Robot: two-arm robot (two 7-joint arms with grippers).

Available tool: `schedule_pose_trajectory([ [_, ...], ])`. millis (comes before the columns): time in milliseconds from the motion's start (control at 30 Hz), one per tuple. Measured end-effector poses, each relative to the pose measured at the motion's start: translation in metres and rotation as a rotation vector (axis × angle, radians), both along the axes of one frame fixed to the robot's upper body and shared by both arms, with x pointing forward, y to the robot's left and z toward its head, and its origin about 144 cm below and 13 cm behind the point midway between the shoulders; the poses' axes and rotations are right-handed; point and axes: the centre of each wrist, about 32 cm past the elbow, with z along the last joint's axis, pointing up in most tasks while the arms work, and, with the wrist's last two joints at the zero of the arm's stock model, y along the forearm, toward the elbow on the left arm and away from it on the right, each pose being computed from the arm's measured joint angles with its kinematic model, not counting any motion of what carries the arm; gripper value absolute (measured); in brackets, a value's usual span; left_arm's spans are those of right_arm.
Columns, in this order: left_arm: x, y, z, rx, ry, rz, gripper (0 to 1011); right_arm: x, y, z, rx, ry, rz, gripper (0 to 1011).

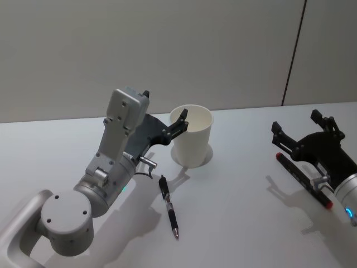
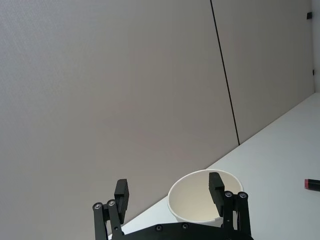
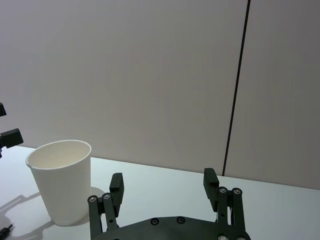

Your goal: Place the pen into the pen holder.

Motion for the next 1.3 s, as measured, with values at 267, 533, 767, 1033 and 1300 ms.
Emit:
schedule_pose_trajectory([
  [267,0.0000,0.0000,0.0000,0.000,0.000,0.000,1001,0.0000,0.0000,0.0000,0.000,0.000,0.000,1001],
  [533,0.0000,0.0000,0.0000,0.000,0.000,0.000,1001,0.0000,0.0000,0.0000,0.000,0.000,0.000,1001],
  [767,0.0000,0.0000,0.0000,0.000,0.000,0.000,1001,0.0000,0.0000,0.0000,0.000,0.000,0.000,1002],
  [1033,0.0000,0.0000,0.0000,0.000,0.000,0.000,1001,0.0000,0.0000,0.0000,0.000,0.000,0.000,1002],
  [1300,0.0000,0.0000,0.0000,0.000,0.000,0.000,1001,0.0000,0.0000,0.0000,0.000,0.000,0.000,1001],
])
